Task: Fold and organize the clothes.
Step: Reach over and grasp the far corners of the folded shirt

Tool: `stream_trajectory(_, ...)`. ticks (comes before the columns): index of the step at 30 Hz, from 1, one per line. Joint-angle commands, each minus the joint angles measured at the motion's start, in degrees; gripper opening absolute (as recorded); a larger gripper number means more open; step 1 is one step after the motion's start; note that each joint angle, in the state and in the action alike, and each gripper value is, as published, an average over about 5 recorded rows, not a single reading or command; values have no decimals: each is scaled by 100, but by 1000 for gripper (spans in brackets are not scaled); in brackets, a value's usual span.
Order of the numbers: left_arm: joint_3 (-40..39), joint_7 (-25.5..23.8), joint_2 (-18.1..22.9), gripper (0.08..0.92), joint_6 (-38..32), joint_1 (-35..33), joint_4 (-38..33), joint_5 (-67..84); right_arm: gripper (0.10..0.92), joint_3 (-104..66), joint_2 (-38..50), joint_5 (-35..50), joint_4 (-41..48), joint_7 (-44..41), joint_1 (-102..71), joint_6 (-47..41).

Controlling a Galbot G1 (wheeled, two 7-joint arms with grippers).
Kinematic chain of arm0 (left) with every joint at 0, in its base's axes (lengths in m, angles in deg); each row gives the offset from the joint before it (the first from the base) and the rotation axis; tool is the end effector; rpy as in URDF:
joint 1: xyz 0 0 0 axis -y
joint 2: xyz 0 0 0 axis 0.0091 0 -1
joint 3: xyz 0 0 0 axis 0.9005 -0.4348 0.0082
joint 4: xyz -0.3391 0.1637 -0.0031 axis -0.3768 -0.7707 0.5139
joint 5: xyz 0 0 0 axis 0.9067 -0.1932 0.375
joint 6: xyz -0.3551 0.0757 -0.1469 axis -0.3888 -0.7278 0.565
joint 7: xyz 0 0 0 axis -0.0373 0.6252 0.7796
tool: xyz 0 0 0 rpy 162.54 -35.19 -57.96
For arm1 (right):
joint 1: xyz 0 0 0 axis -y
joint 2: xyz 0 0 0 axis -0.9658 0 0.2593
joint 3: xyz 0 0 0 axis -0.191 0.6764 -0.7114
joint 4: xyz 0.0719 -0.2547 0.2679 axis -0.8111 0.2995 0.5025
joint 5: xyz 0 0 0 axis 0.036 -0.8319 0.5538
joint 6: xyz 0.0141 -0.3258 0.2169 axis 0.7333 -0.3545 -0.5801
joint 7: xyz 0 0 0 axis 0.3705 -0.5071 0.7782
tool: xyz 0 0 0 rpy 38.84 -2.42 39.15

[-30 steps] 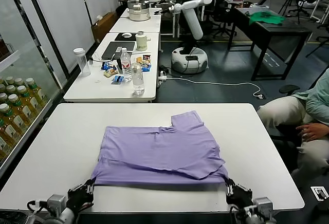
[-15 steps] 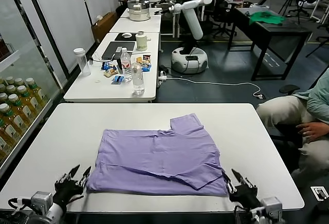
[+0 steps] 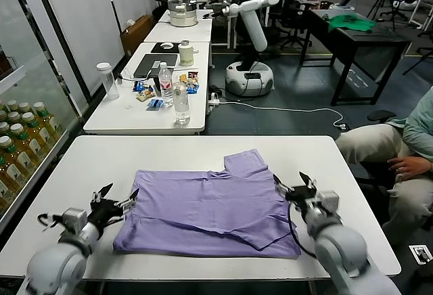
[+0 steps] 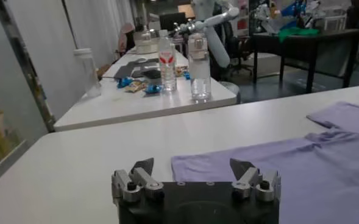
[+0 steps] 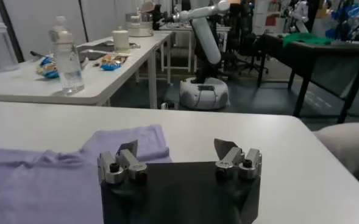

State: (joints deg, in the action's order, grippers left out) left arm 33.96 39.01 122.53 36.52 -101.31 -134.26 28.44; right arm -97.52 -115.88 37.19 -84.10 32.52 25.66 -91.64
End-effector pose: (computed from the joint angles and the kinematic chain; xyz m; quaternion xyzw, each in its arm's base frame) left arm 0.3256 0.1467 -0.2687 -0.0655 -0.9779 -0.0695 0.1862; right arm 0.4247 -0.0125 -0.2556 0.0664 -0.9836 -0.0004 0.1679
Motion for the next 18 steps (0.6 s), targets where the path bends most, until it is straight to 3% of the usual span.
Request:
stream_trajectory(1, -849, -403, -65, 822, -120, 1951, 2260, -67, 823, 674, -993, -345, 2242, 0, 1894, 20)
stream_trajectory(10, -1000, -663, 71, 823, 112, 2316, 2872, 48, 823, 534, -1679, -726, 3683, 25, 2237, 361)
stream_trajectory(18, -1007, -777, 129, 823, 93, 2534, 3218, 103, 823, 441, -1714, -776, 3770, 9, 2061, 430)
